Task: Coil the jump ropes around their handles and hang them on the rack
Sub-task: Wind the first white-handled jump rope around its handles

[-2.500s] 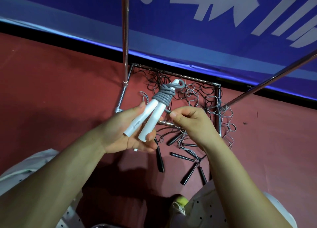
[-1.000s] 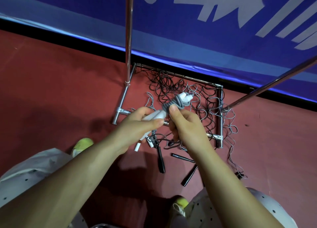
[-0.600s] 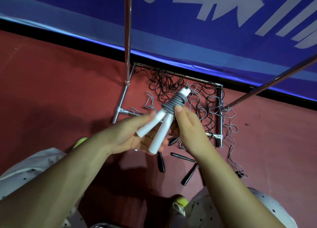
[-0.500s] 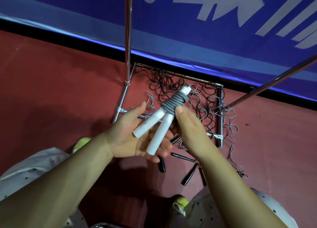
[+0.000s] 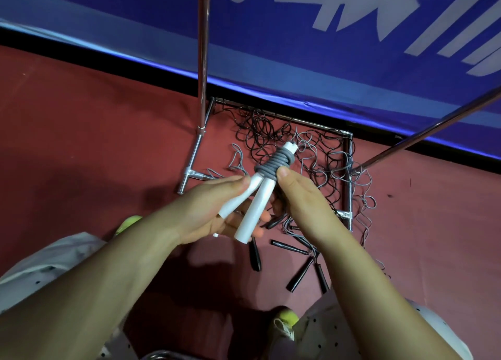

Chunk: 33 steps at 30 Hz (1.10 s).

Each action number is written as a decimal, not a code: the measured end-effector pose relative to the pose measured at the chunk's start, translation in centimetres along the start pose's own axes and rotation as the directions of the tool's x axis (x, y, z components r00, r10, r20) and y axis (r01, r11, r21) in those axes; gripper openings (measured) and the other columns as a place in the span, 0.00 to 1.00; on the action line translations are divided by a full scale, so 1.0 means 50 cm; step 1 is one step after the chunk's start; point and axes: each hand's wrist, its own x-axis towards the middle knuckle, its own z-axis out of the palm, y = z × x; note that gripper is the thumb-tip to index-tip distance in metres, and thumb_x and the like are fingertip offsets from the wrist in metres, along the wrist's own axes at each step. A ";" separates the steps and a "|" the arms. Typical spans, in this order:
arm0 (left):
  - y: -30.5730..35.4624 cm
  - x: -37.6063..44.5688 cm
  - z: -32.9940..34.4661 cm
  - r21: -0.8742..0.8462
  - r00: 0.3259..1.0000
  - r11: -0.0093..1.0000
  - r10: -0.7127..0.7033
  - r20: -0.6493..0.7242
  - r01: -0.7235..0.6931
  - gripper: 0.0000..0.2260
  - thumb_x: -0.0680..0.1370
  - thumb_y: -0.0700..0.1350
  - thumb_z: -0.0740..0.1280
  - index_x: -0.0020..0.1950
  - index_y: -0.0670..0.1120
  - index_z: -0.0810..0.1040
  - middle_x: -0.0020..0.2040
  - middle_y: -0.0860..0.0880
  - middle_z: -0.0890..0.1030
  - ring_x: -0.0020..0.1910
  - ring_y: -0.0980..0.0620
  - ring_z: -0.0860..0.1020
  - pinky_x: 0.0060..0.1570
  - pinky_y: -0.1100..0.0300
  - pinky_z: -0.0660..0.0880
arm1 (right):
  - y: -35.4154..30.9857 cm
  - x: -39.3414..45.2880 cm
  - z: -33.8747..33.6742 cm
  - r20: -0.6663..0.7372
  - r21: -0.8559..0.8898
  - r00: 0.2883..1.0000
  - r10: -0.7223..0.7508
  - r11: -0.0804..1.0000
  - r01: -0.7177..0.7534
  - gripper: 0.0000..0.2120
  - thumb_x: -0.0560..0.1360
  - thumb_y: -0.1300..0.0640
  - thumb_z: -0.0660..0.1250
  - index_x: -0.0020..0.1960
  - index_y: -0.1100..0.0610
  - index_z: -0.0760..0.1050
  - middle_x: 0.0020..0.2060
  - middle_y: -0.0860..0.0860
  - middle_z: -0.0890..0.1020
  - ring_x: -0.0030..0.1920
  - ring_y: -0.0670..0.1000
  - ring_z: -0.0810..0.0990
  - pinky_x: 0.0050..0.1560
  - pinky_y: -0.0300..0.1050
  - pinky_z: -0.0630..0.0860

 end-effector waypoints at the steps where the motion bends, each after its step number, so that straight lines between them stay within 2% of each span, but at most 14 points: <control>1: 0.000 0.001 0.004 0.109 0.999 0.993 0.043 -0.018 -0.040 0.12 0.73 0.53 0.67 0.52 0.48 0.77 0.44 0.42 0.82 0.38 0.45 0.82 0.39 0.55 0.78 | 0.003 0.002 0.001 -0.037 -0.034 0.999 0.012 0.999 -0.013 0.27 0.75 0.40 0.55 0.43 0.66 0.73 0.31 0.53 0.70 0.33 0.51 0.67 0.35 0.47 0.65; 2: -0.008 0.005 0.001 0.252 0.992 0.963 0.113 -0.050 -0.097 0.14 0.72 0.54 0.71 0.53 0.52 0.75 0.46 0.44 0.82 0.40 0.49 0.82 0.41 0.57 0.78 | 0.006 0.001 0.004 -0.063 -0.076 0.998 0.011 0.997 -0.016 0.24 0.75 0.40 0.55 0.41 0.61 0.74 0.30 0.52 0.69 0.33 0.50 0.67 0.35 0.46 0.65; 4: -0.019 0.008 0.004 0.472 0.966 0.871 0.222 -0.131 -0.136 0.25 0.63 0.60 0.73 0.57 0.61 0.70 0.51 0.53 0.80 0.46 0.57 0.80 0.48 0.61 0.77 | 0.011 0.004 0.012 -0.113 -0.127 0.993 0.032 0.991 -0.046 0.24 0.73 0.36 0.56 0.41 0.56 0.75 0.31 0.51 0.69 0.33 0.50 0.67 0.37 0.48 0.65; 7: -0.023 0.003 0.023 0.632 0.933 0.760 0.322 -0.162 -0.153 0.37 0.63 0.57 0.77 0.68 0.65 0.64 0.50 0.67 0.73 0.51 0.64 0.75 0.47 0.72 0.70 | 0.017 0.012 0.017 -0.145 -0.120 0.986 0.085 0.987 -0.103 0.31 0.71 0.33 0.56 0.46 0.63 0.75 0.31 0.51 0.68 0.32 0.50 0.65 0.35 0.48 0.62; 10: -0.023 0.000 0.031 0.762 0.888 0.635 0.416 -0.195 -0.130 0.36 0.68 0.53 0.76 0.72 0.60 0.63 0.53 0.62 0.71 0.58 0.57 0.73 0.48 0.66 0.66 | 0.017 0.015 0.019 -0.123 -0.053 0.984 0.131 0.989 -0.139 0.35 0.70 0.33 0.59 0.49 0.68 0.74 0.31 0.54 0.70 0.32 0.53 0.66 0.36 0.51 0.65; 12: -0.030 0.004 0.027 0.784 0.875 0.607 0.442 -0.198 -0.129 0.34 0.69 0.54 0.74 0.72 0.61 0.64 0.54 0.58 0.74 0.58 0.55 0.74 0.49 0.64 0.66 | 0.017 0.016 0.018 -0.092 0.006 0.985 0.148 0.989 -0.148 0.34 0.71 0.37 0.61 0.51 0.70 0.74 0.33 0.57 0.73 0.34 0.55 0.69 0.37 0.52 0.68; 14: -0.037 0.008 0.018 0.723 0.882 0.673 0.425 -0.202 -0.158 0.31 0.67 0.59 0.71 0.69 0.66 0.66 0.54 0.55 0.78 0.53 0.53 0.78 0.51 0.59 0.72 | 0.016 0.015 0.014 -0.052 0.042 0.987 0.152 0.988 -0.150 0.32 0.74 0.38 0.61 0.52 0.71 0.75 0.35 0.59 0.75 0.33 0.54 0.71 0.34 0.47 0.69; 16: -0.034 0.011 0.014 0.496 0.900 0.836 0.380 -0.214 -0.235 0.28 0.62 0.60 0.70 0.61 0.69 0.69 0.47 0.53 0.80 0.42 0.53 0.80 0.48 0.53 0.78 | 0.012 0.016 0.006 -0.023 0.161 0.979 0.201 0.968 -0.195 0.30 0.76 0.37 0.59 0.50 0.66 0.78 0.34 0.57 0.79 0.32 0.52 0.73 0.33 0.43 0.72; 19: -0.020 0.009 0.009 0.138 0.947 0.955 0.282 -0.153 -0.262 0.26 0.65 0.49 0.71 0.63 0.58 0.72 0.38 0.51 0.80 0.30 0.52 0.77 0.32 0.56 0.78 | 0.006 0.018 -0.018 0.063 0.389 0.933 0.354 0.852 -0.350 0.27 0.80 0.42 0.51 0.44 0.61 0.78 0.28 0.53 0.80 0.26 0.49 0.75 0.27 0.40 0.74; 22: -0.015 -0.001 0.004 -0.041 0.966 0.966 0.256 0.033 -0.255 0.26 0.64 0.50 0.70 0.62 0.52 0.74 0.38 0.48 0.81 0.28 0.50 0.77 0.28 0.58 0.75 | -0.002 0.014 -0.032 0.226 0.441 0.840 0.494 0.716 -0.540 0.28 0.81 0.43 0.53 0.35 0.60 0.79 0.19 0.49 0.71 0.16 0.43 0.66 0.17 0.31 0.64; 25: -0.019 -0.004 -0.001 -0.061 0.954 0.968 0.250 0.165 -0.244 0.24 0.65 0.51 0.70 0.60 0.49 0.77 0.40 0.45 0.80 0.28 0.48 0.77 0.28 0.58 0.74 | -0.004 0.006 -0.037 0.427 0.430 0.784 0.451 0.661 -0.615 0.26 0.77 0.43 0.55 0.30 0.57 0.78 0.14 0.46 0.63 0.13 0.40 0.60 0.16 0.27 0.56; 29: -0.020 -0.006 -0.005 -0.130 0.957 0.969 0.231 0.177 -0.210 0.26 0.62 0.53 0.76 0.58 0.48 0.79 0.40 0.44 0.80 0.27 0.47 0.77 0.26 0.59 0.72 | -0.002 0.006 -0.043 0.619 0.484 0.740 0.264 0.614 -0.624 0.16 0.65 0.42 0.75 0.34 0.56 0.81 0.15 0.46 0.66 0.15 0.40 0.63 0.16 0.30 0.60; 31: -0.017 -0.006 -0.005 -0.174 0.957 0.965 0.226 0.181 -0.195 0.31 0.61 0.56 0.77 0.60 0.45 0.77 0.40 0.44 0.79 0.27 0.48 0.76 0.25 0.60 0.71 | 0.000 0.007 -0.038 0.619 0.531 0.747 0.242 0.571 -0.626 0.17 0.60 0.44 0.80 0.35 0.55 0.79 0.17 0.46 0.68 0.18 0.41 0.65 0.19 0.32 0.65; 33: -0.013 -0.006 -0.004 -0.215 0.949 0.959 0.231 0.215 -0.184 0.34 0.61 0.59 0.78 0.60 0.42 0.76 0.40 0.45 0.78 0.26 0.50 0.76 0.25 0.62 0.71 | -0.004 0.008 -0.022 0.545 0.576 0.794 0.270 0.567 -0.588 0.14 0.62 0.46 0.77 0.34 0.54 0.78 0.21 0.45 0.70 0.21 0.42 0.68 0.23 0.35 0.71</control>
